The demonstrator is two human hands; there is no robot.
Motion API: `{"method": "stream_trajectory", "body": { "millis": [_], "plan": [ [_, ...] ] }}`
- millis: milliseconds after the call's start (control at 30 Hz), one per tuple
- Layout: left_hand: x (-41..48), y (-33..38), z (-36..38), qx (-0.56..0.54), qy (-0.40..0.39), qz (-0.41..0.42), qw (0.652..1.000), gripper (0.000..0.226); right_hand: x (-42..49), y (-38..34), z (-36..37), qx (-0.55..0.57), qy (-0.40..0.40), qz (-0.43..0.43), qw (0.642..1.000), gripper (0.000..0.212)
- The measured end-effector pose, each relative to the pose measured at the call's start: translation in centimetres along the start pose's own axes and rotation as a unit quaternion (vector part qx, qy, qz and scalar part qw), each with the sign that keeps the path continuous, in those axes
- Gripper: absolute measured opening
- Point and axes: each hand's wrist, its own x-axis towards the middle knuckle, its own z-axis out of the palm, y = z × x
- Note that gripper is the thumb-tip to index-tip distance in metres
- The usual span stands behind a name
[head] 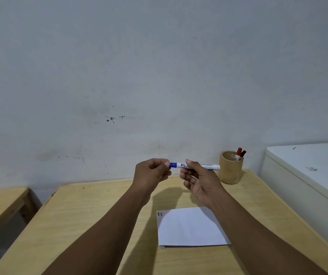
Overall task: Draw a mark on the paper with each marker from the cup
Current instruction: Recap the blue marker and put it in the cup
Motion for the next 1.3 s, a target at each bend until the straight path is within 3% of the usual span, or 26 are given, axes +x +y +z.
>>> {"method": "stream_trajectory", "body": {
  "millis": [167,300,500,567,633,767,933,1100,1300],
  "plan": [
    [0.2,0.6,1.0,0.003,-0.008,0.022,1.0,0.005,-0.2,0.1,-0.3,0.052,-0.014,0.007,0.999,0.015],
    [0.4,1.2,1.2,0.044,-0.01,0.041,0.998,0.007,-0.3,-0.4,-0.6,0.025,-0.012,0.005,1.0,0.019],
    [1.4,2.9,2.1,0.097,0.015,0.095,0.991,0.011,0.9,-2.7,-2.4,-0.002,0.066,-0.075,0.995,0.039],
    [2.1,3.8,2.6,0.118,0.027,0.115,0.986,0.013,0.8,-3.5,-3.2,-0.053,0.078,-0.108,0.99,0.037],
    [2.6,4.7,3.2,0.162,0.03,0.134,0.977,0.012,0.9,-4.1,-4.1,-0.208,0.068,-0.175,0.96,0.027],
    [2.9,6.2,5.7,0.248,0.01,0.184,0.951,0.009,1.6,-4.9,-5.3,-0.489,0.027,-0.296,0.82,0.011],
    [3.3,7.4,9.6,0.28,-0.027,0.239,0.929,0.01,2.0,-7.7,-4.5,-0.555,0.048,-0.33,0.762,0.007],
    [4.1,8.2,12.8,0.323,-0.041,0.317,0.891,0.013,3.5,-11.4,-5.0,-0.657,0.088,-0.359,0.657,0.019],
    [6.8,8.6,15.3,0.339,-0.035,0.353,0.871,0.014,6.0,-14.7,-6.7,-0.663,0.08,-0.348,0.658,0.019]
  ]
}}
